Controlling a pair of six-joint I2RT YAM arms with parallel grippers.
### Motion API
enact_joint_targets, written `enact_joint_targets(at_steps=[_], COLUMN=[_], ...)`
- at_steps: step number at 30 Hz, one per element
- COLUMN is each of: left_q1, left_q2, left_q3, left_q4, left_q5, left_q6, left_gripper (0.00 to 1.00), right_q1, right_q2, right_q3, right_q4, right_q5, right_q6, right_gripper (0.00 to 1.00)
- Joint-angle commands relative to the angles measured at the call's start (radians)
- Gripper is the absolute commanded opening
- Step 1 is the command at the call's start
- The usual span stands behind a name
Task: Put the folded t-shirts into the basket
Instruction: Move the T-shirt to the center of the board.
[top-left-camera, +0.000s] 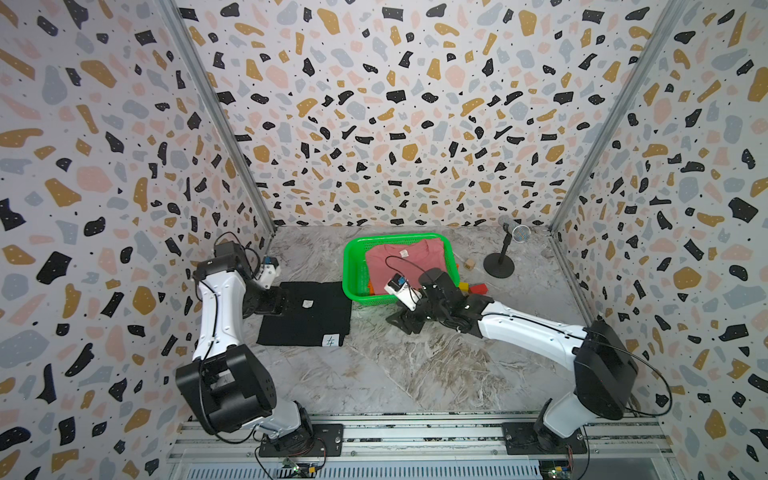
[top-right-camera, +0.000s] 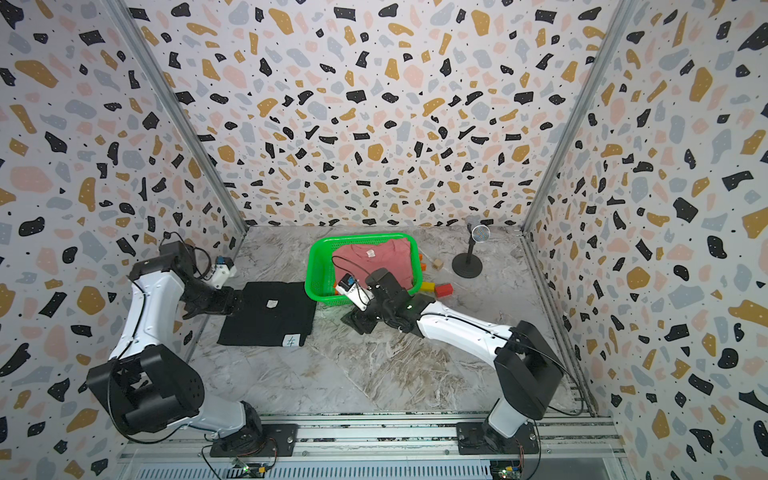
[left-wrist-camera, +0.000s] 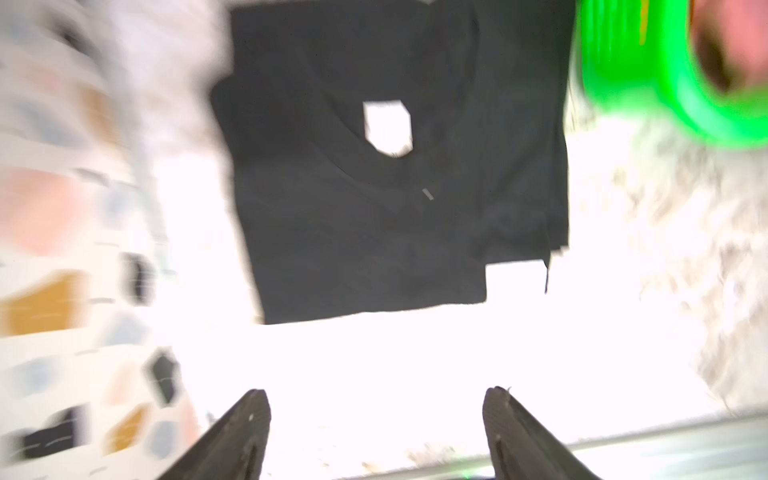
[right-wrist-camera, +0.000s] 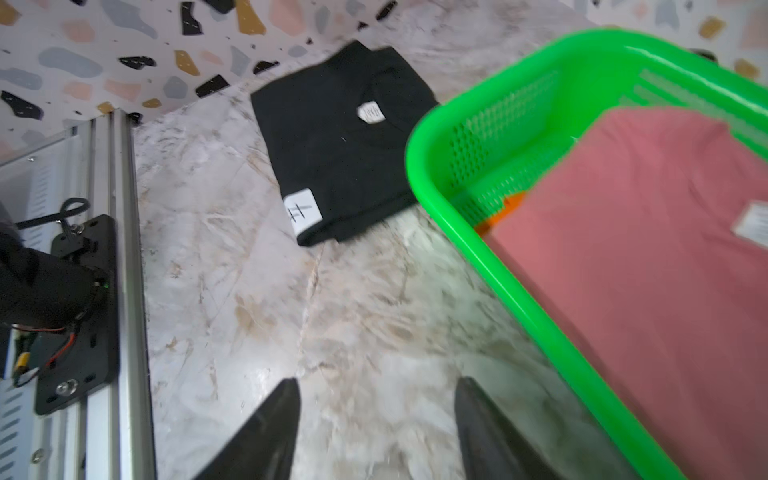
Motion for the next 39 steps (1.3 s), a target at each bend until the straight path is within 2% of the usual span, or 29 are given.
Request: enact_joint_targets(at_steps=[1, 3, 5, 7, 10, 14, 17, 20, 25, 28, 32, 36, 39], left_q1=[0.009, 0.019, 0.025, 0.033, 0.046, 0.071, 0.074, 0.074, 0.074, 0.073, 0.073, 0.073, 0.073], left_q2=[0.053, 0.084, 0.105, 0.108, 0.102, 0.11, 0.143, 0.179, 0.206, 0.224, 0.266, 0.277, 0.281], left_q3=[-0.013, -0.018, -0.01, -0.01, -0.019, -0.056, -0.077, -0.071, -0.057, -0.052, -0.037, -0.064, -0.088], left_q4=[0.046, 0.085, 0.103, 0.123, 0.17, 0.227, 0.237, 0.232, 0.234, 0.244, 0.222, 0.233, 0.242], left_q5=[-0.007, -0.011, -0.008, -0.003, -0.009, 0.02, 0.048, 0.039, 0.024, 0.025, 0.065, 0.082, 0.082], left_q6=[-0.009, -0.03, -0.047, -0.059, -0.075, -0.133, -0.158, -0.173, -0.165, -0.164, -0.167, -0.147, -0.115], left_gripper=[0.83, 0.83, 0.83, 0.83, 0.83, 0.83, 0.83, 0.83, 0.83, 0.83, 0.84, 0.83, 0.81], right_q1=[0.062, 0.088, 0.097, 0.101, 0.117, 0.137, 0.141, 0.169, 0.175, 0.178, 0.176, 0.173, 0.165], right_q2=[0.129, 0.247, 0.363, 0.466, 0.595, 0.714, 0.764, 0.763, 0.719, 0.652, 0.546, 0.482, 0.415], right_q3=[0.08, 0.155, 0.267, 0.363, 0.473, 0.645, 0.714, 0.701, 0.685, 0.572, 0.445, 0.409, 0.331], right_q4=[0.29, 0.359, 0.381, 0.384, 0.341, 0.143, -0.019, -0.14, -0.498, -0.63, -0.811, -0.927, -0.932], right_q5=[-0.085, -0.135, -0.141, -0.123, -0.065, -0.015, 0.017, -0.008, -0.113, -0.151, -0.18, -0.121, -0.113], right_q6=[-0.199, -0.228, -0.185, -0.166, -0.233, -0.309, -0.349, -0.391, -0.526, -0.622, -0.792, -0.726, -0.637], right_gripper=[0.72, 0.74, 0.73, 0.72, 0.71, 0.54, 0.47, 0.38, 0.26, 0.25, 0.31, 0.31, 0.3])
